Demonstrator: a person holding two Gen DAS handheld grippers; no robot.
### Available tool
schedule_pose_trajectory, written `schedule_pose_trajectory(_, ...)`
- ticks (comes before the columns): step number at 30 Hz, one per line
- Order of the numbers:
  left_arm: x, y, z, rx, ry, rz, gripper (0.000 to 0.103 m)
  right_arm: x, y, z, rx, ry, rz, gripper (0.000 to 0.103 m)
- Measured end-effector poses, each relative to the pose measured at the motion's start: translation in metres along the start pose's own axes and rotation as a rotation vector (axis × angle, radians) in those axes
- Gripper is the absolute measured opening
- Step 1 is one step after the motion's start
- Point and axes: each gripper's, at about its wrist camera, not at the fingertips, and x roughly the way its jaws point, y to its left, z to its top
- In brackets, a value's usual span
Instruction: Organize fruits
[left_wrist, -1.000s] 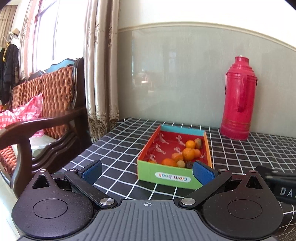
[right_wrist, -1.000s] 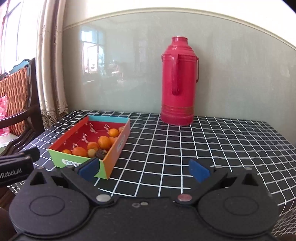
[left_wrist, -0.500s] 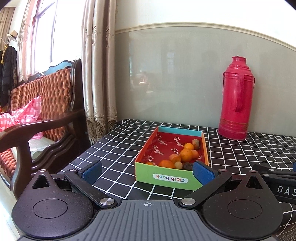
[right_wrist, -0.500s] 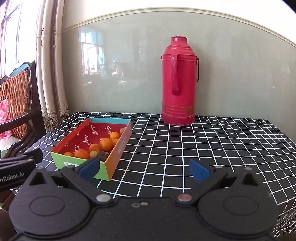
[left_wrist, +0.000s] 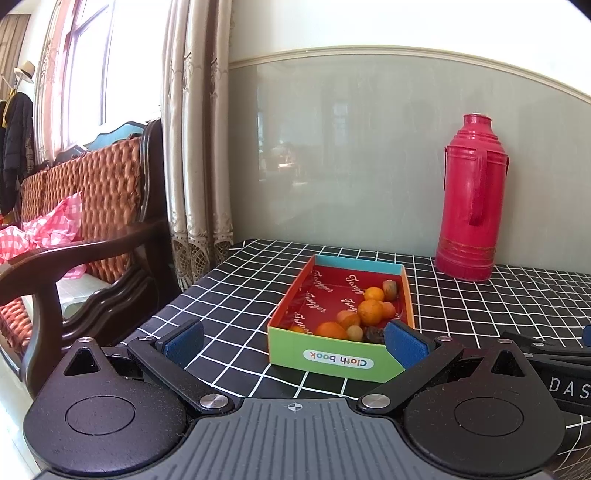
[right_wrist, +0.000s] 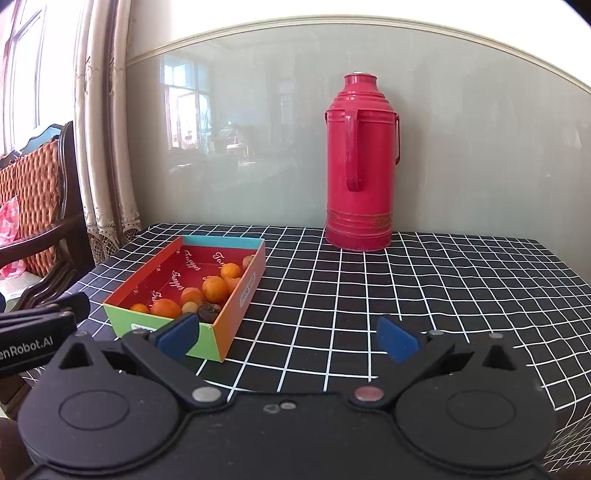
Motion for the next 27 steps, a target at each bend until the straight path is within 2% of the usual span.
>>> schedule_pose_trajectory(27,0.0002,0.0005,-0.0001,-0.001,0.0,-0.001,0.103,-0.0017,0.0043,0.0007,-0.006,-0.006,0.001,0.097)
